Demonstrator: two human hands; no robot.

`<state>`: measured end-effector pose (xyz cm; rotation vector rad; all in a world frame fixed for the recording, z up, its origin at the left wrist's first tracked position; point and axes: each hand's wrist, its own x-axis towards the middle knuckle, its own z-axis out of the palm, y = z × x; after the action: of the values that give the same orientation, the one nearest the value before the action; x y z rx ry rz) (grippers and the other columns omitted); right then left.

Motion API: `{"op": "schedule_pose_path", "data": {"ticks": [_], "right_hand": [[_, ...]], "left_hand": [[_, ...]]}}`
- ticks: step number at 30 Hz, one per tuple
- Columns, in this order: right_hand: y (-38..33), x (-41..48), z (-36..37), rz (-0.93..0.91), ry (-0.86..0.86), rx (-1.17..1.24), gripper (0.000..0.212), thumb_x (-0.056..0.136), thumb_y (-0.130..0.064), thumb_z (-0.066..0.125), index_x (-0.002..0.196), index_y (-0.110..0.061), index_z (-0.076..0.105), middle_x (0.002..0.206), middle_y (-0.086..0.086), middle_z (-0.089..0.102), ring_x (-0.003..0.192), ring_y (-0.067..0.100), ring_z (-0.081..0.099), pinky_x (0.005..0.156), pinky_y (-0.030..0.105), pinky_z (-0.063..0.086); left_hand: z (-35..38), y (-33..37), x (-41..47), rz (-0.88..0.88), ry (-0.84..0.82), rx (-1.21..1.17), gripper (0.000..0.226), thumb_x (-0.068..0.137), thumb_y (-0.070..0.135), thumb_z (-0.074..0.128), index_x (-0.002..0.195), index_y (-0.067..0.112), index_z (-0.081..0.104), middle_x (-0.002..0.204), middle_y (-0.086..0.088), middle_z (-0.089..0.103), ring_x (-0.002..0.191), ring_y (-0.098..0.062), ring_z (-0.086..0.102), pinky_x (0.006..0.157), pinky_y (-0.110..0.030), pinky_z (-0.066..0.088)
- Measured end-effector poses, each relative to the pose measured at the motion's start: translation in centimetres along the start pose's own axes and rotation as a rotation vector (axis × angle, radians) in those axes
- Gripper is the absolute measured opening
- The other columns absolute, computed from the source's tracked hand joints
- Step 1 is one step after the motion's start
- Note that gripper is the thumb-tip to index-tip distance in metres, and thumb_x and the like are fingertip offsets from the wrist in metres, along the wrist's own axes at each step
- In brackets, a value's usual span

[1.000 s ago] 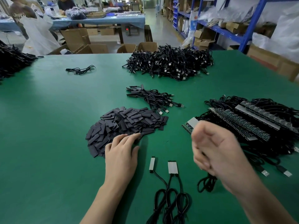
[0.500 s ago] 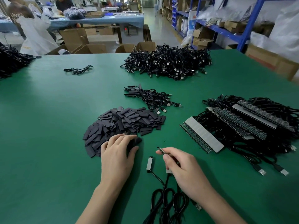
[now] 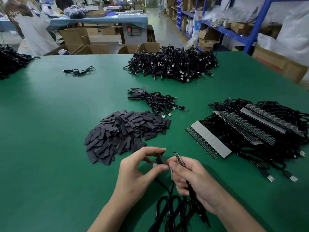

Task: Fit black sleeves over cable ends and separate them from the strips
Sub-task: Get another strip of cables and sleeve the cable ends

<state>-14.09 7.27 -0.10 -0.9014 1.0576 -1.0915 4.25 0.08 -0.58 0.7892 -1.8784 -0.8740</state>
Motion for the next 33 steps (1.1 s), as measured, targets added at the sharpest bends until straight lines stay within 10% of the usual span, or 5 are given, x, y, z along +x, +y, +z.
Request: {"op": "schedule_pose_path", "data": {"ticks": [20,26,33], "right_hand": [[0.28,0.54,-0.13,-0.15,0.202,-0.156,0.019,0.086,-0.036,0.079,0.101,-0.024,0.078,0.069,0.006,0.045,0.05,0.009,0.037,0.045,0.023,0.033],[0.73,0.33,0.09,-0.221,0.295,-0.562,0.033,0.08,-0.057,0.074,0.104,-0.036,0.074,0.06,-0.014,0.038,0.057,0.005,0.043,0.055,0.031,0.042],[0.55,-0.02,0.32,-0.254,0.298,-0.598,0.014,0.081,-0.04,0.075,0.095,-0.04,0.073,0.055,-0.013,0.042,0.054,0.003,0.038,0.051,0.019,0.033]], "left_hand": [[0.39,0.32,0.01,-0.014,-0.126,-0.155,0.054,0.086,0.031,0.079,0.136,0.025,0.06,0.133,0.007,0.065,0.121,-0.022,0.064,0.092,-0.028,0.053],[0.25,-0.12,0.07,-0.16,-0.1,-0.123,0.023,0.087,0.027,0.075,0.11,0.027,0.079,0.107,0.006,0.069,0.102,-0.022,0.068,0.082,-0.022,0.051],[0.09,0.1,0.07,-0.151,-0.144,-0.153,0.018,0.081,0.039,0.079,0.094,0.027,0.083,0.101,0.004,0.072,0.098,-0.022,0.069,0.076,-0.031,0.054]]}}
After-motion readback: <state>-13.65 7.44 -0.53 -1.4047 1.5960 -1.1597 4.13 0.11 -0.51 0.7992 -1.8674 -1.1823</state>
